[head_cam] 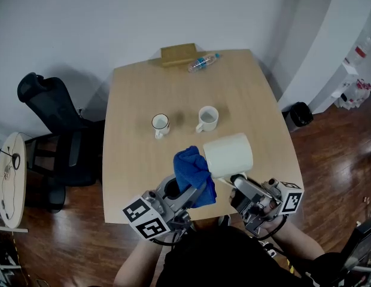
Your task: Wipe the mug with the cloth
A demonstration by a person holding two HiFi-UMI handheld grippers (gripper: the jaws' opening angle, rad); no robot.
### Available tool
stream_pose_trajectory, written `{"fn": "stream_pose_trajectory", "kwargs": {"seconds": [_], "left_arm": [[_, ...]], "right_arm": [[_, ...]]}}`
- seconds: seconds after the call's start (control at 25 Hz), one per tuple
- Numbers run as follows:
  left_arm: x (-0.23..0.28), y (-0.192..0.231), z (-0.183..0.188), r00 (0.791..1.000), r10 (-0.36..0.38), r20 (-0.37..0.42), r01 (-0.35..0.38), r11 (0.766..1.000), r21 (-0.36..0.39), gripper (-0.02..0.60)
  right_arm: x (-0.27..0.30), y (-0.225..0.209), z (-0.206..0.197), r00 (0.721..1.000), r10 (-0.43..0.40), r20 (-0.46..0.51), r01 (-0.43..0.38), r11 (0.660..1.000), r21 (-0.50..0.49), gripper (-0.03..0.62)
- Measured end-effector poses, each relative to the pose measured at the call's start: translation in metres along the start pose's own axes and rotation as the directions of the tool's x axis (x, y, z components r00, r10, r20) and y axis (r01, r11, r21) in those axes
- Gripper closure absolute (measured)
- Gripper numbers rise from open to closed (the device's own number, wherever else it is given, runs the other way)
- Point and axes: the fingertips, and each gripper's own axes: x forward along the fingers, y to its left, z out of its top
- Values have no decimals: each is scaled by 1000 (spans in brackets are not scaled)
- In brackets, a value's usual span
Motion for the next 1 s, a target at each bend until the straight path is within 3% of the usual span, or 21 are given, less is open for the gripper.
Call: {"fn": "stream_pose_trajectory", "kwargs": {"seconds": [0.16, 0.32, 0.44, 0.56, 0.64, 0.68, 0.72, 0.76, 0.8, 0.84, 0.92, 0.96, 1.0], "left_arm": [[-6, 17, 19, 995, 32, 93, -25, 997, -79, 456], [-5, 1, 18, 998, -44, 32, 46, 997, -63, 456], [-3, -5, -4, 998, -63, -11, 62, 993, -97, 456], [-6, 10, -28, 996, 27, -86, -33, 997, -73, 456], [-20, 34, -47, 973, 152, -175, -153, 988, 5, 456], [-30, 51, -58, 945, 231, -231, -222, 973, 65, 456], [-42, 71, -69, 900, 320, -295, -291, 946, 141, 456], [-56, 92, -80, 835, 415, -361, -351, 908, 230, 455], [-72, 114, -90, 754, 503, -422, -393, 861, 324, 454], [-89, 136, -101, 663, 577, -477, -410, 813, 413, 454], [-120, 174, -122, 488, 671, -558, -378, 739, 558, 454], [-130, 190, -132, 422, 694, -583, -343, 718, 606, 453], [-136, 203, -142, 377, 704, -602, -310, 708, 634, 453]], "right_arm": [[-9, 7, -23, 996, 13, -86, -12, 1000, 10, 549], [-14, -13, -24, 996, -50, -79, 52, 998, 31, 549], [-9, -12, -11, 999, -32, -29, 33, 999, 34, 549], [-7, -5, -5, 999, -22, -26, 22, 1000, -2, 549], [-13, -10, -5, 997, -67, -46, 65, 997, -43, 549], [-18, -17, -5, 992, -111, -60, 106, 992, -75, 549], [-24, -26, -3, 982, -174, -79, 164, 979, -121, 549], [-32, -38, -1, 961, -256, -105, 234, 955, -184, 549], [-40, -54, -1, 927, -351, -134, 309, 914, -262, 549], [-49, -71, -2, 878, -451, -163, 376, 858, -350, 549], [-70, -109, -12, 749, -627, -215, 452, 720, -526, 549], [-81, -128, -20, 682, -693, -235, 462, 657, -596, 549], [-92, -146, -29, 621, -743, -252, 463, 606, -646, 549]]}}
